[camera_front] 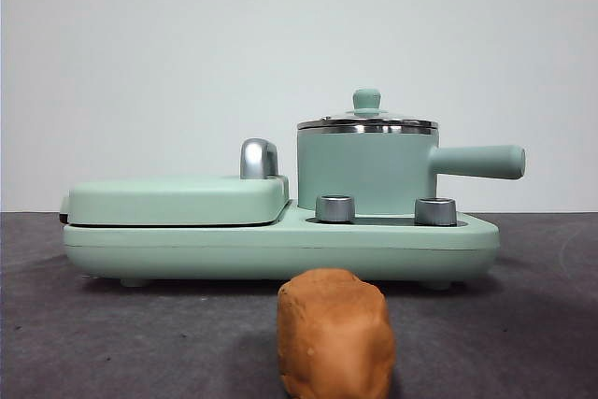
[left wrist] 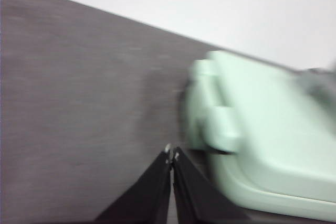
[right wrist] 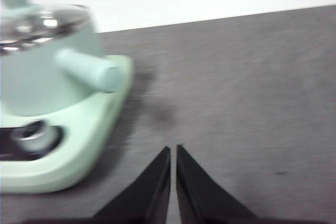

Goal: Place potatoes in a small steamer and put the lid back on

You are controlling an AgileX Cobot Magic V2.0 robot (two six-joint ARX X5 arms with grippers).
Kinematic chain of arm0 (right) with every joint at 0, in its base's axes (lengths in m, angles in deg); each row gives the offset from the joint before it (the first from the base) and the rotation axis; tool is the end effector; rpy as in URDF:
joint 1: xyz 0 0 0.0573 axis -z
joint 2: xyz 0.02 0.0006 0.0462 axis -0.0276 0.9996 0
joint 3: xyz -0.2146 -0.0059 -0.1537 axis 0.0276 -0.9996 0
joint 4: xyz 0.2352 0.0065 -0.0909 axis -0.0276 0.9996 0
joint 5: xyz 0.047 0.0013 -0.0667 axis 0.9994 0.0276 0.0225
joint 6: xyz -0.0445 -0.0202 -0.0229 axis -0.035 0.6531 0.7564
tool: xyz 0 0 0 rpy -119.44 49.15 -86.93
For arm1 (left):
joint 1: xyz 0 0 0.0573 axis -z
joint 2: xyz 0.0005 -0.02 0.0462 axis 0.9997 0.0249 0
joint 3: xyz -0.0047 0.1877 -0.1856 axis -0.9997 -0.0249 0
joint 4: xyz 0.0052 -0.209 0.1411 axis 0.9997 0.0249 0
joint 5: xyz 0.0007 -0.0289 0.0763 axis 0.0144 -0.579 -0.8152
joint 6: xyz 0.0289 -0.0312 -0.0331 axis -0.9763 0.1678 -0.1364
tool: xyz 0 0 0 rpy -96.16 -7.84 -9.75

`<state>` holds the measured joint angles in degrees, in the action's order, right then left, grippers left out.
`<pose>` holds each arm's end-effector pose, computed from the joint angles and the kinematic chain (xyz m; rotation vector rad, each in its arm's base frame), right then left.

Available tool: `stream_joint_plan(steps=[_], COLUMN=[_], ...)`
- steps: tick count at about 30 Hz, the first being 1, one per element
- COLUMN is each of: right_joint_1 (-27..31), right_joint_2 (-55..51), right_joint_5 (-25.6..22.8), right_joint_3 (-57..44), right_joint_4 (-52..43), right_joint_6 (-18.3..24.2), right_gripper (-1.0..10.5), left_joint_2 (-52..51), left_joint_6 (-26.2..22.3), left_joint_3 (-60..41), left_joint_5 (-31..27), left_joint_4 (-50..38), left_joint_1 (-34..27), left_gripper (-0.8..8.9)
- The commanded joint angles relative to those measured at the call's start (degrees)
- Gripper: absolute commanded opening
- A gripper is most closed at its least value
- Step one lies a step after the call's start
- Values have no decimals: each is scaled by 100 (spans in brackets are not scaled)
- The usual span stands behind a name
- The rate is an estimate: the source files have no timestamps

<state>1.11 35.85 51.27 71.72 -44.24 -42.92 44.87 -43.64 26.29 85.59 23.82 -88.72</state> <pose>0.0950 0.0061 0.1544 0.2130 0.1684 0.1744 0.0947 -0.0045 0.1598 -0.3213 0.1457 -0.1378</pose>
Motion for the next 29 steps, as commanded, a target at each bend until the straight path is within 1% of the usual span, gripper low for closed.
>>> stream_joint_plan(steps=[1, 4, 6, 10, 16, 21, 24, 29], right_joint_1=[-17, -17, -20, -20, -20, -20, -20, -20], right_joint_2=[15, 127, 256, 636, 1410, 2092, 2430, 2929], right_joint_5=[275, 402, 557, 857, 1574, 2321, 2699, 3230], right_joint_3=[273, 721, 1093, 1939, 3250, 4157, 4546, 4986], right_joint_4=[24, 326, 544, 951, 1687, 2186, 2345, 2472], right_joint_6=[-820, -1202, -1346, -1370, -1106, -741, -555, -339], right_gripper=[16, 16, 16, 16, 16, 16, 16, 17], left_joint_2=[37, 160, 297, 728, 1569, 2260, 2605, 3161], left_joint_6=[516, 802, 907, 866, 426, 116, 42, -385], left_joint_3=[146, 487, 796, 1609, 3001, 3952, 4378, 4854], left_joint_5=[612, 898, 988, 1207, 1539, 1873, 2037, 2417], left_joint_4=[-83, 13, 184, 680, 1453, 1635, 1755, 2111], left_joint_1=[37, 105, 162, 262, 328, 350, 367, 385], left_gripper=[9, 9, 9, 9, 9, 10, 10, 9])
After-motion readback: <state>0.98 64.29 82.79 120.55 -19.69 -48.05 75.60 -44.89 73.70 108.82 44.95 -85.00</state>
